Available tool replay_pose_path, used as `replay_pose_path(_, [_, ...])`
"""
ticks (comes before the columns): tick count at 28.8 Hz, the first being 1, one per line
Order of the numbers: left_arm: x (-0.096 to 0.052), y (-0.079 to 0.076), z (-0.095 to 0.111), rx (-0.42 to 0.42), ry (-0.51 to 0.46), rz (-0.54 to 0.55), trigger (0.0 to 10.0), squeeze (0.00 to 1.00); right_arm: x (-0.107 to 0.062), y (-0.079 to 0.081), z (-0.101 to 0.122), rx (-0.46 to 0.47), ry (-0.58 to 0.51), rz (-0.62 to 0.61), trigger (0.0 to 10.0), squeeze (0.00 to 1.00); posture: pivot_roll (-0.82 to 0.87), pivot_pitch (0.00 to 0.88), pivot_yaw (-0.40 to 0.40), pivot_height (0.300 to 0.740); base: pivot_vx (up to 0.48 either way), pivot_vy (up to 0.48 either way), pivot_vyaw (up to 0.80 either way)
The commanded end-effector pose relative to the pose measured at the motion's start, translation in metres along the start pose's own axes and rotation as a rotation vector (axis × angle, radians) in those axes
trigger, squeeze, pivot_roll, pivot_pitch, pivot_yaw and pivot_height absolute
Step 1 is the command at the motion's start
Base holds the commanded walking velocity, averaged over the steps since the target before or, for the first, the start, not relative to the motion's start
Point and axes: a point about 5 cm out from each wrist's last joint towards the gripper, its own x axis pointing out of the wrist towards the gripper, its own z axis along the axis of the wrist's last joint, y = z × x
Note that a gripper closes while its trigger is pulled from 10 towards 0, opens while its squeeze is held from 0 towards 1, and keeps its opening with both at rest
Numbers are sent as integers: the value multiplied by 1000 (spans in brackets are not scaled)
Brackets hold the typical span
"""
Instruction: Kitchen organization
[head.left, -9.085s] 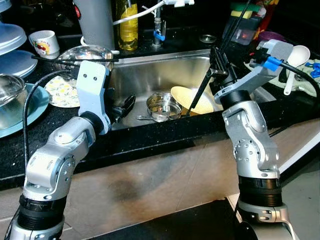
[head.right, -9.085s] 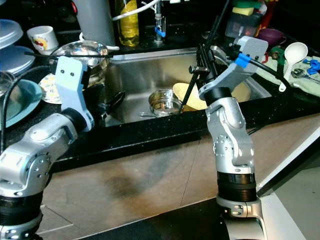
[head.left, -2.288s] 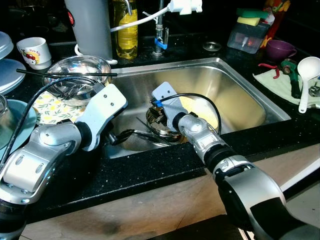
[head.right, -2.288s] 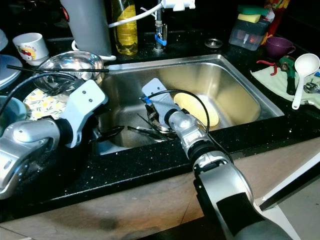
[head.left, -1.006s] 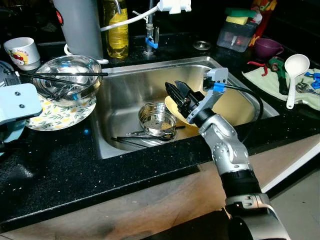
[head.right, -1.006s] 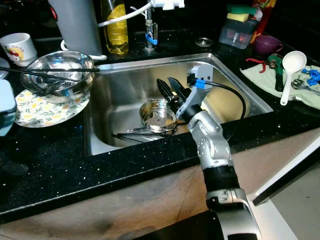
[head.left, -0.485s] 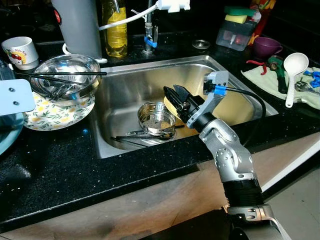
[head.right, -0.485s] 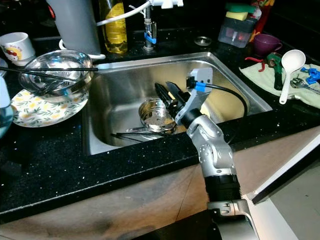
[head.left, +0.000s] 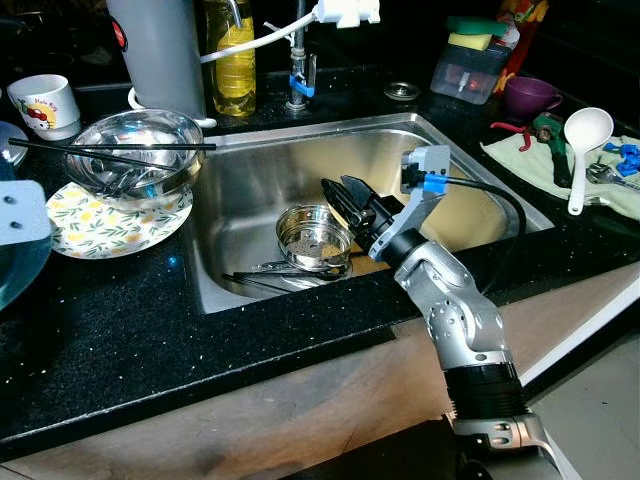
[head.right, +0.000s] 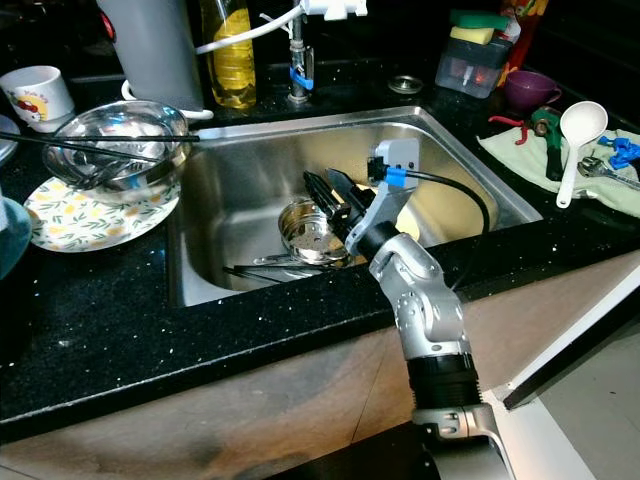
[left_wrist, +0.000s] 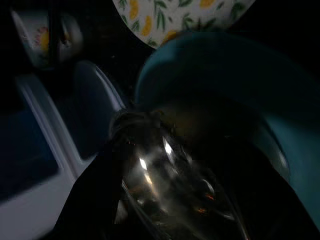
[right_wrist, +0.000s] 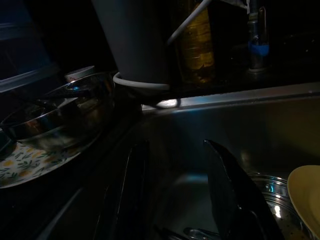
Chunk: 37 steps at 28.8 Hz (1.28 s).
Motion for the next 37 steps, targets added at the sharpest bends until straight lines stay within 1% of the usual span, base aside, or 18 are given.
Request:
replay_pose_path(1, [3, -1, -3, 24, 22, 13, 10000, 0, -2, 2, -2, 12, 6, 3, 10000, 0, 12, 177, -68, 740, 0, 0, 0])
replay_pose_path(6, [13, -1, -4, 9, -18, 113, 10000, 0, -3, 4, -1, 8, 11, 4, 10000, 0, 8, 179, -66, 740, 0, 0, 0])
replay_pose_path(12, [14, -2, -1, -21, -53, 104, 10000, 0, -3, 7, 0, 4, 23, 44, 10000, 0, 10, 177, -65, 740, 0, 0, 0])
replay_pose_path(15, [15, -6, -2, -28, -59, 70, 10000, 0, -7, 17, -3, -14, 84, 187, 10000, 0, 10, 179, -63, 740, 0, 0, 0])
replay_pose_path(16, [15, -6, -2, -28, -59, 70, 10000, 0, -7, 17, -3, -14, 84, 187, 10000, 0, 10, 179, -63, 740, 0, 0, 0])
replay_pose_path(18, [16, -7, -5, -28, -45, 64, 10000, 0, -13, 28, -4, -13, 124, 314, 10000, 0, 10, 179, -63, 740, 0, 0, 0])
replay_pose_path(19, [16, -7, -5, -28, -45, 64, 10000, 0, -13, 28, -4, -13, 124, 314, 10000, 0, 10, 179, -63, 740, 0, 0, 0])
replay_pose_path(24, [19, -8, -9, -39, -32, 65, 9804, 0, -27, 46, -3, 16, 148, 523, 10000, 0, 11, 178, -64, 740, 0, 0, 0])
replay_pose_path(26, [20, -8, -10, -45, -30, 67, 8000, 0, -29, 49, -4, 7, 155, 548, 10000, 0, 10, 177, -63, 740, 0, 0, 0])
replay_pose_path(27, [20, -8, -10, -45, -30, 67, 8000, 0, -29, 49, -4, 7, 155, 548, 10000, 0, 10, 177, -63, 740, 0, 0, 0])
replay_pose_path(28, [21, -8, -11, -48, -28, 69, 4549, 0, -30, 50, -5, 0, 162, 560, 10000, 0, 10, 178, -62, 740, 0, 0, 0])
replay_pose_path(29, [22, -8, -11, -48, -28, 71, 4549, 0, -30, 50, -5, -1, 164, 560, 10000, 0, 10, 178, -62, 740, 0, 0, 0])
replay_pose_path(30, [22, -8, -11, -50, -29, 72, 3490, 0, -30, 51, -5, -3, 167, 562, 10000, 0, 10, 179, -60, 740, 0, 0, 0])
replay_pose_path(31, [22, -8, -11, -50, -29, 72, 3490, 0, -30, 51, -5, -3, 167, 562, 10000, 0, 10, 179, -60, 740, 0, 0, 0])
replay_pose_path(32, [22, -8, -12, -51, -30, 73, 784, 0, -30, 51, -5, -4, 168, 564, 10000, 0, 10, 179, -60, 740, 0, 0, 0])
replay_pose_path(34, [22, -7, -11, -51, -35, 78, 784, 0, -31, 51, -5, -4, 171, 568, 10000, 0, 10, 178, -62, 740, 0, 0, 0])
replay_pose_path(35, [23, -6, -10, -53, -39, 85, 0, 0, -32, 51, -5, -5, 174, 572, 10000, 0, 10, 178, -62, 740, 0, 0, 0])
replay_pose_path(37, [23, -5, -10, -55, -44, 92, 0, 0, -33, 51, -5, -5, 179, 579, 10000, 0, 10, 178, -62, 740, 0, 0, 0])
